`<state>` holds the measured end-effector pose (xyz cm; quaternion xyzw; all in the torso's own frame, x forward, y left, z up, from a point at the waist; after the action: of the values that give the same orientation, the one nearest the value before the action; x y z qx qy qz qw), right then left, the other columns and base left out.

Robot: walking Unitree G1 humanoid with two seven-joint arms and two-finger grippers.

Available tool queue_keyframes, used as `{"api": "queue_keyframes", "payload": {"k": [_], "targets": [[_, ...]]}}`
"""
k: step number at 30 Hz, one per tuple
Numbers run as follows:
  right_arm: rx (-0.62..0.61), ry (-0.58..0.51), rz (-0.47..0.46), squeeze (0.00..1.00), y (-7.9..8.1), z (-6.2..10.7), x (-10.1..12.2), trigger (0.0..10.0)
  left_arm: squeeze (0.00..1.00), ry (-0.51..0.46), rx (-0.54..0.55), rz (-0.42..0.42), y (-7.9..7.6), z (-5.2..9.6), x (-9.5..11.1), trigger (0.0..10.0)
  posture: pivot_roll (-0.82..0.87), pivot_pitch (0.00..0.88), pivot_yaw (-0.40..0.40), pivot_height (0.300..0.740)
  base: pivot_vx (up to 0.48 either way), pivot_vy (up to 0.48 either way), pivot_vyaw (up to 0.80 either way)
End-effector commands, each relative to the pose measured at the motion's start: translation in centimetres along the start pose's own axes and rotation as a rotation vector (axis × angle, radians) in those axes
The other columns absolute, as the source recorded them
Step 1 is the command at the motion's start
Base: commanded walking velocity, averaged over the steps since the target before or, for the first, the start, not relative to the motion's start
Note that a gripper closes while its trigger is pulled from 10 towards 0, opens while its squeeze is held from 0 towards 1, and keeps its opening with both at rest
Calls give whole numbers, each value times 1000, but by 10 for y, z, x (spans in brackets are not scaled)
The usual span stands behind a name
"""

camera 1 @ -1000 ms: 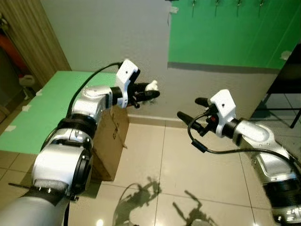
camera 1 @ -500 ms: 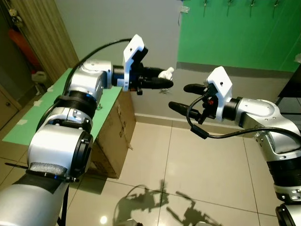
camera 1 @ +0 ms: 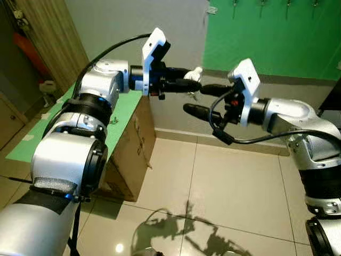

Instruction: Hang keys on a hook

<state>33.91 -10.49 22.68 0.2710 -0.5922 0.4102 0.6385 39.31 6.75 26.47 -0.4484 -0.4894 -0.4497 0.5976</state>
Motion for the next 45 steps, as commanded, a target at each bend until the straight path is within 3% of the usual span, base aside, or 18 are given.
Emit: {"api": "queue_keyframes", "payload": {"k": [1,13,21,42,44,45], "targets": [[14,-14,4,0,0,-2,9,10000,0,-26,-2,-22,-1,0,17,10000,-202,0,138,740,0,0,0],[-56,-6,5,0,-10,-12,11,10000,0,-8,-15,-11,-3,-7,11,10000,-200,0,132,740,0,0,0],[-176,-29,2,0,-21,-25,15,10000,0,-1,-28,1,-4,-11,6,10000,-197,0,131,740,0,0,0],[-248,-24,-32,0,-26,-19,4,10000,0,-13,0,7,-1,-8,7,10000,-206,0,129,740,0,0,0],[-247,-30,-48,0,-26,-19,3,9686,0,-16,5,9,-1,-8,7,10000,-206,0,129,740,0,0,0],[-246,-32,-53,0,-26,-19,3,8902,0,-16,5,10,-1,-9,7,10000,-208,0,129,740,0,0,0]]}}
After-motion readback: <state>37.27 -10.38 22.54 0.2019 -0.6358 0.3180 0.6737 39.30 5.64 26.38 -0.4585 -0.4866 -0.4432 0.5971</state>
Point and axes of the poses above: a point about 5 cm out from each wrist's last joint towards the gripper, its own z axis pointing back from the gripper into the wrist, its own x axis along the axis of the wrist's last joint, y = z × x, the point moved 3 cm from there along -z, pointing out of the wrist towards the gripper, and after that the axes turned 6 degrees about z, right-handed, at the moved point
